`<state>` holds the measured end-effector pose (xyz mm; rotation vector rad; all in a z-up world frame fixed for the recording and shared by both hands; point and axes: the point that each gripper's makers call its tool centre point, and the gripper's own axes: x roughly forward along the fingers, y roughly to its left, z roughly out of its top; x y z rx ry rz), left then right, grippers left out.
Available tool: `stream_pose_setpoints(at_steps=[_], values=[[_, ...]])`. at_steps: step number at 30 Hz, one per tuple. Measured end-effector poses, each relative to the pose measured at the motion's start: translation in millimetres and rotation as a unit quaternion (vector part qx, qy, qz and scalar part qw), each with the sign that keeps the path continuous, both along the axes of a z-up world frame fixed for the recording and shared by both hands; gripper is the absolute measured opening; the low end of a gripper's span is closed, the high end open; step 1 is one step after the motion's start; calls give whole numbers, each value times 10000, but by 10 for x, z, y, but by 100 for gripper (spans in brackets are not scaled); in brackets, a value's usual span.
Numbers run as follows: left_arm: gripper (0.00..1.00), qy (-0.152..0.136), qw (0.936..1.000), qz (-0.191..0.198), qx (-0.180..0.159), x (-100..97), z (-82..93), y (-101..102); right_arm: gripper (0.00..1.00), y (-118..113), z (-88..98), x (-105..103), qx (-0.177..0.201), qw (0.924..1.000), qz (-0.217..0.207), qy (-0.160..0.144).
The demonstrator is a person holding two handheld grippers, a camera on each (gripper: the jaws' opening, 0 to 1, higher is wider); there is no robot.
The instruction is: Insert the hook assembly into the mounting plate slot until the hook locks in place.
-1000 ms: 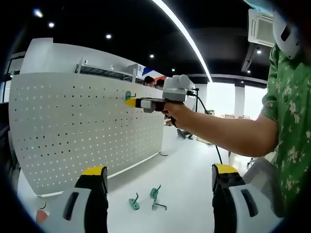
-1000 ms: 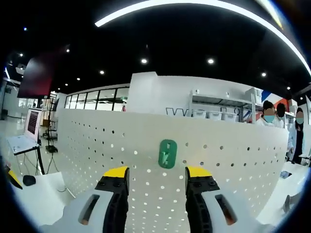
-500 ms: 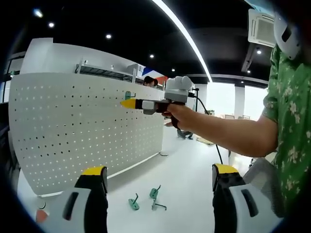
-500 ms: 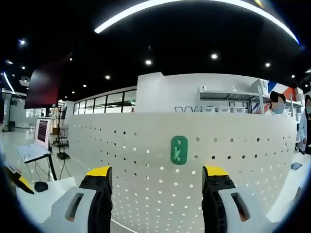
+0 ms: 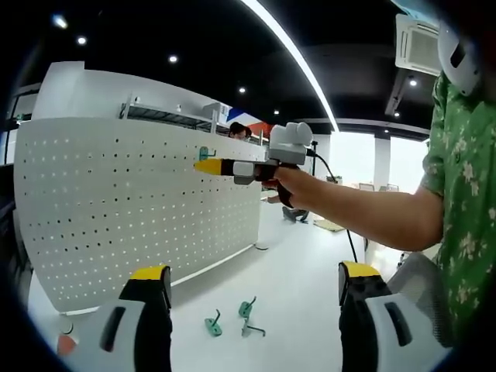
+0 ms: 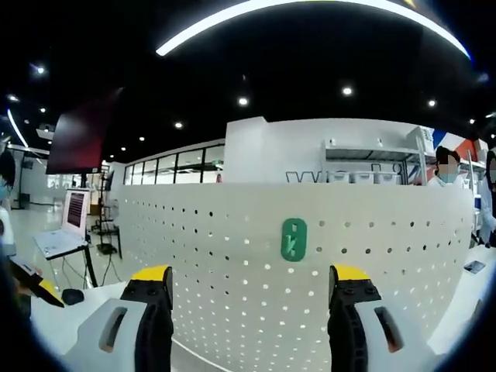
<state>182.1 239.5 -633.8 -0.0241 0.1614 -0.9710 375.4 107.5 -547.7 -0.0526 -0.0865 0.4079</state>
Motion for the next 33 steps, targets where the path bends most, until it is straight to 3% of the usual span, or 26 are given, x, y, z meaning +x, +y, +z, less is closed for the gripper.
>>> stream_pose_setpoints(at_steps=[13,33], values=[[91,27,10000,-8,49,-20,-37,-2,84,50,-82,-176,-13,9999,103,86],[91,169,9998,-14,135,-99,-179,-14,83,40,-552,-581,-115,9980,221,585]])
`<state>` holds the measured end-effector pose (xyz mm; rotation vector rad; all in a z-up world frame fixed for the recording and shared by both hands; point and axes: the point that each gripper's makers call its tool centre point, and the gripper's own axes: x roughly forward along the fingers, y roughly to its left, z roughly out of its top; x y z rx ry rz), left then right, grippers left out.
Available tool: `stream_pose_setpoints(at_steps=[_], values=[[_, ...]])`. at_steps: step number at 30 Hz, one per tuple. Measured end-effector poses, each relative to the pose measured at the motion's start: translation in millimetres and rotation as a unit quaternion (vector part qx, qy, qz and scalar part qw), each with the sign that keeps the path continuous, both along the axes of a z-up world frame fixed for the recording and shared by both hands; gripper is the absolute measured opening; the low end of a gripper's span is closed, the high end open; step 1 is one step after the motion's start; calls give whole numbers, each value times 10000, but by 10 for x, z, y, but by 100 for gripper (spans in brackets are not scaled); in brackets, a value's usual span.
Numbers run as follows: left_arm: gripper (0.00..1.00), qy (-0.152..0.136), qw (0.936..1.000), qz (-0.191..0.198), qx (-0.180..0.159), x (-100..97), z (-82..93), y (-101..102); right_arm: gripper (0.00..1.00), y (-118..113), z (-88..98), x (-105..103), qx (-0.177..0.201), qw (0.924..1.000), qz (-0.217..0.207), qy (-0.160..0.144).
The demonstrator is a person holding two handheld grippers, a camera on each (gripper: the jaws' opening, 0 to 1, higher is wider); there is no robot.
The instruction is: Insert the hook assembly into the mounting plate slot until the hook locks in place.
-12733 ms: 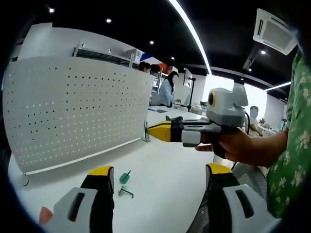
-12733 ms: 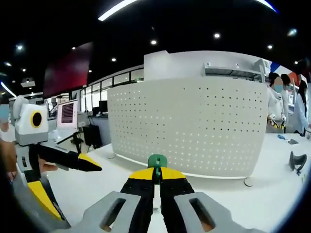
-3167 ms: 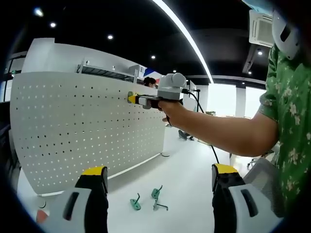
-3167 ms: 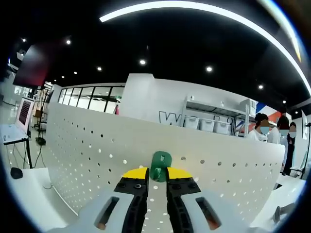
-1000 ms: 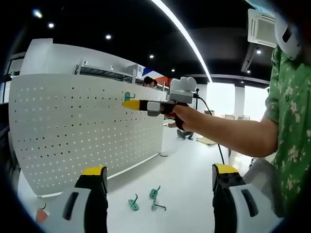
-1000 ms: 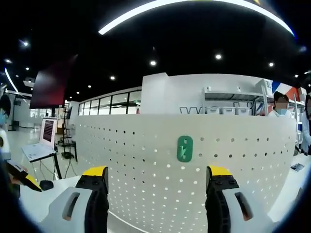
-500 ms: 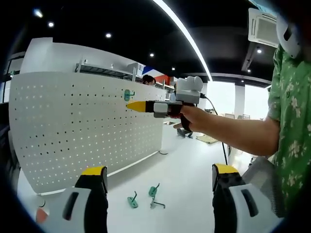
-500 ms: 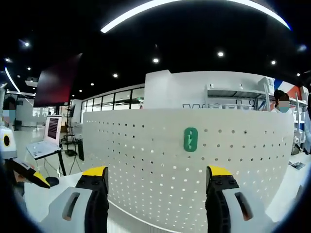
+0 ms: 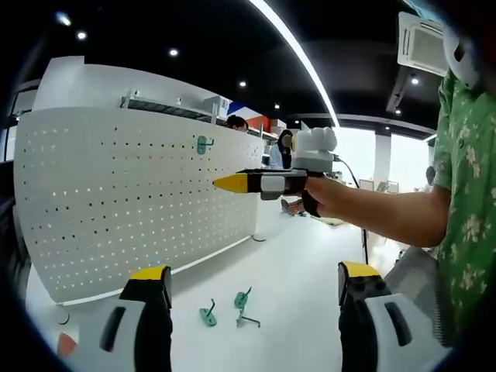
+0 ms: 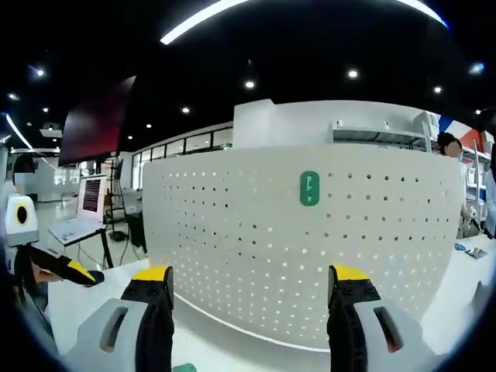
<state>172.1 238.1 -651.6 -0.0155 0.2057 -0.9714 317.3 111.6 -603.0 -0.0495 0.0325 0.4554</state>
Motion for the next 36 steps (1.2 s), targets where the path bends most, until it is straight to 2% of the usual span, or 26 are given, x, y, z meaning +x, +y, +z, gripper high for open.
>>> stream_pose_setpoints(at_steps=[22,36], values=[[91,44,10000,37,40,-113,-39,-3,82,12,-378,-445,-208,9989,157,386],[90,61,9999,55,72,-177,-57,-6,81,31,-669,-764,-343,9962,298,740]])
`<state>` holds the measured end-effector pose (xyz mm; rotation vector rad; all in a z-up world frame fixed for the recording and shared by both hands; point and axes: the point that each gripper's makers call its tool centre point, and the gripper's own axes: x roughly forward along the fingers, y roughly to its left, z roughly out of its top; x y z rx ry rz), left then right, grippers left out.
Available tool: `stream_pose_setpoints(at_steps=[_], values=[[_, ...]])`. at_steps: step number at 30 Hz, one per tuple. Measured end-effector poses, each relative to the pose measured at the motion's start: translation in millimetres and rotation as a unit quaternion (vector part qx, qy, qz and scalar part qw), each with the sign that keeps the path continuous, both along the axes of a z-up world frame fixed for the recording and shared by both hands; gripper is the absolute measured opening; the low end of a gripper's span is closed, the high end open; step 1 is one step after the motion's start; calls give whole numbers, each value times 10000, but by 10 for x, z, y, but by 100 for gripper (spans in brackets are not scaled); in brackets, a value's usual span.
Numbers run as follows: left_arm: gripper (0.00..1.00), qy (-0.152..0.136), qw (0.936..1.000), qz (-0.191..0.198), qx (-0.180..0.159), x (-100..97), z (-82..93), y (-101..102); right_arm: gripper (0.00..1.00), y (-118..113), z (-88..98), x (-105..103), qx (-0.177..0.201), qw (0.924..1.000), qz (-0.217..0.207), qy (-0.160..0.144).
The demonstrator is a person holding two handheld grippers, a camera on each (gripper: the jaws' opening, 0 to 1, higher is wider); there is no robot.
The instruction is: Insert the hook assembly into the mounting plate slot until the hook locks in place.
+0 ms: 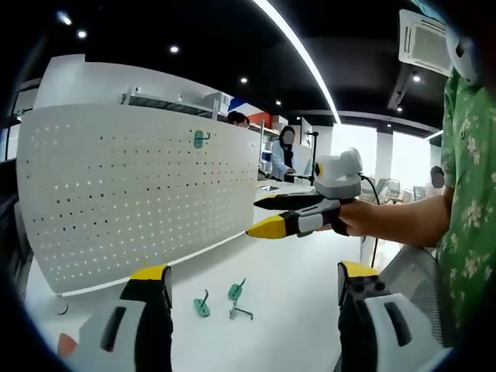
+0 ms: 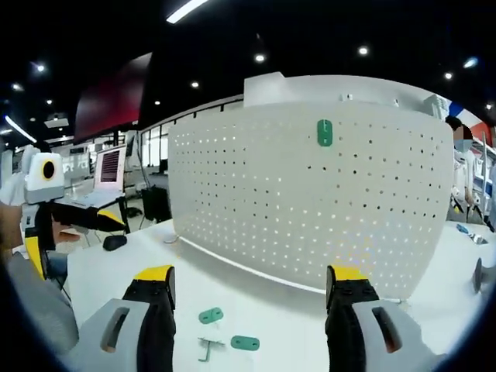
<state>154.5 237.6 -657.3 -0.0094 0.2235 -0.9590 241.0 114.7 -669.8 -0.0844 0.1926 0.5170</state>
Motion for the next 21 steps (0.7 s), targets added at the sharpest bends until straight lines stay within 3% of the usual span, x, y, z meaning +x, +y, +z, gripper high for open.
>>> stream_pose_setpoints(at_steps=[21], values=[[89,74,10000,-3,41,-123,-76,-7,76,77,-313,-355,-288,9979,367,460]])
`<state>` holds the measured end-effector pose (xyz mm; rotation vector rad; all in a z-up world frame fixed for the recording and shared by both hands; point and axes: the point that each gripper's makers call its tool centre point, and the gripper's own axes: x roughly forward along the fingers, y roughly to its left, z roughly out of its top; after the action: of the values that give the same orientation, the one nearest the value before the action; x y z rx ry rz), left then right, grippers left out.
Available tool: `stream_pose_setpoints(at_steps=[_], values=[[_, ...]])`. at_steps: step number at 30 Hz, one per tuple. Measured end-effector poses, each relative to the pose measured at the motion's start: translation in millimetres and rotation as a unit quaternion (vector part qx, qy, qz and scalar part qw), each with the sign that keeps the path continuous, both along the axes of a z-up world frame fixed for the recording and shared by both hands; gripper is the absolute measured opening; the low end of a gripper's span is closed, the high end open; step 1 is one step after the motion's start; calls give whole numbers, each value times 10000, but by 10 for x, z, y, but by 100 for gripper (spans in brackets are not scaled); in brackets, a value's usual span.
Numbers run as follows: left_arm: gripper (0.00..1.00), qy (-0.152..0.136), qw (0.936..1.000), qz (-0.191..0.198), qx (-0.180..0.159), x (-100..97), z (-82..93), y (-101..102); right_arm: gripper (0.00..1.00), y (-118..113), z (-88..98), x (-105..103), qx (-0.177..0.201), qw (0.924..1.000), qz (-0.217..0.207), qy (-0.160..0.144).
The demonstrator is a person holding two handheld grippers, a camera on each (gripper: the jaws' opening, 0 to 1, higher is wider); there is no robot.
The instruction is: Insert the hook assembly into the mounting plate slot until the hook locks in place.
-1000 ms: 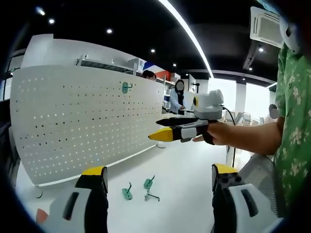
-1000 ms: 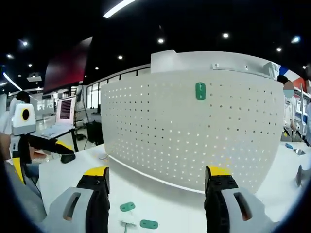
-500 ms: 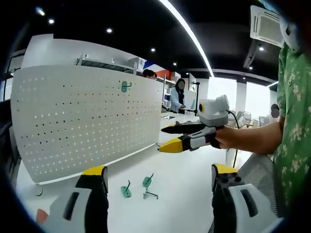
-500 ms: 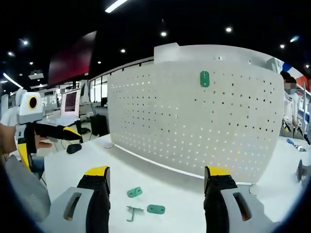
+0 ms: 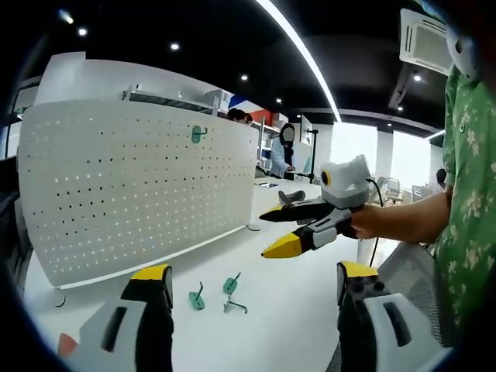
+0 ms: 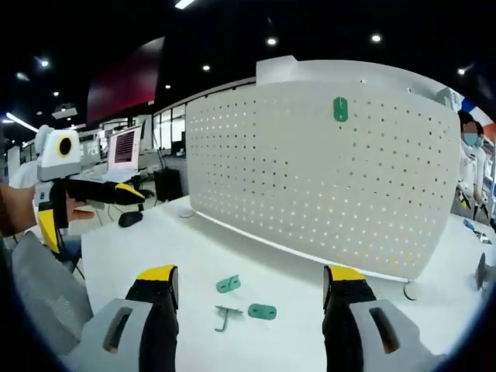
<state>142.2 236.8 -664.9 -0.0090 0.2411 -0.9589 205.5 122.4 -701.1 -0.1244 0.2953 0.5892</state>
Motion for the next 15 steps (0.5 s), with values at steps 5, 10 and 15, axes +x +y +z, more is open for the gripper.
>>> stream_pose_setpoints(at_steps=[5,10,15], values=[[89,-5,10000,-3,7,-9,2,9,75,8,-53,-33,-60,9999,60,96],[89,5,10000,-23,33,-22,-6,0,72,24,-100,-57,-111,9997,152,176],[89,17,10000,-26,32,-31,-9,0,69,49,-126,-75,-214,9992,277,212]])
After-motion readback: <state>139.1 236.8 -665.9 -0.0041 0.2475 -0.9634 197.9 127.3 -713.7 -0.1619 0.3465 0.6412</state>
